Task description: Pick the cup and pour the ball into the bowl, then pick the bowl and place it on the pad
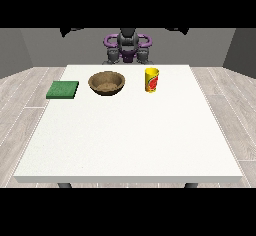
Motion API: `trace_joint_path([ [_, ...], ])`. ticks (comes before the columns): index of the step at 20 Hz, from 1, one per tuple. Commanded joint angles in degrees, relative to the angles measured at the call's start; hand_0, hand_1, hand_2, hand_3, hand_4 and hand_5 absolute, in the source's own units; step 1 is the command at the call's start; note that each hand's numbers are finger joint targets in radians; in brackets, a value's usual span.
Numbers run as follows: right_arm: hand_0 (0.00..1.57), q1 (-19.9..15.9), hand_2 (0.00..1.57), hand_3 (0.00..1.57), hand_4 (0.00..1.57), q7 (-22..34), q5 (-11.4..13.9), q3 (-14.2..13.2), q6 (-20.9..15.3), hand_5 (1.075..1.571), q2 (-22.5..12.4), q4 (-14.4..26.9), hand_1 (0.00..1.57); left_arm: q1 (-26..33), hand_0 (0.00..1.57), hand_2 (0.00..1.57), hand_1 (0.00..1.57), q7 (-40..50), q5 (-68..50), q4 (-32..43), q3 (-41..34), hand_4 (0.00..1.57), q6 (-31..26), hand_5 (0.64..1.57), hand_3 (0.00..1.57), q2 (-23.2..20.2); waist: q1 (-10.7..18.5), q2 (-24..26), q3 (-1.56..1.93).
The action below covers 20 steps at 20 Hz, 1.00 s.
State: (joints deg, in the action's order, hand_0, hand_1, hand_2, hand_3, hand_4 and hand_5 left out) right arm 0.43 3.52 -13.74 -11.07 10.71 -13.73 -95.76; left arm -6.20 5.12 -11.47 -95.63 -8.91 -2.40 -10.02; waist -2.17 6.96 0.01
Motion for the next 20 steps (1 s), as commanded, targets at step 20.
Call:
trace_joint_path([
  [20, 0.00, -9.4, 0.00, 0.00, 0.00, -14.4, 2.6, -1.8, 3.4, 1.570, 0.5, 7.3, 0.00, -9.6, 0.00, 0.00, 0.00, -40.8, 9.9, 32.4, -0.3, 0.00, 5.7, 1.523, 0.00, 9.1, -4.2, -20.1, -0.04],
])
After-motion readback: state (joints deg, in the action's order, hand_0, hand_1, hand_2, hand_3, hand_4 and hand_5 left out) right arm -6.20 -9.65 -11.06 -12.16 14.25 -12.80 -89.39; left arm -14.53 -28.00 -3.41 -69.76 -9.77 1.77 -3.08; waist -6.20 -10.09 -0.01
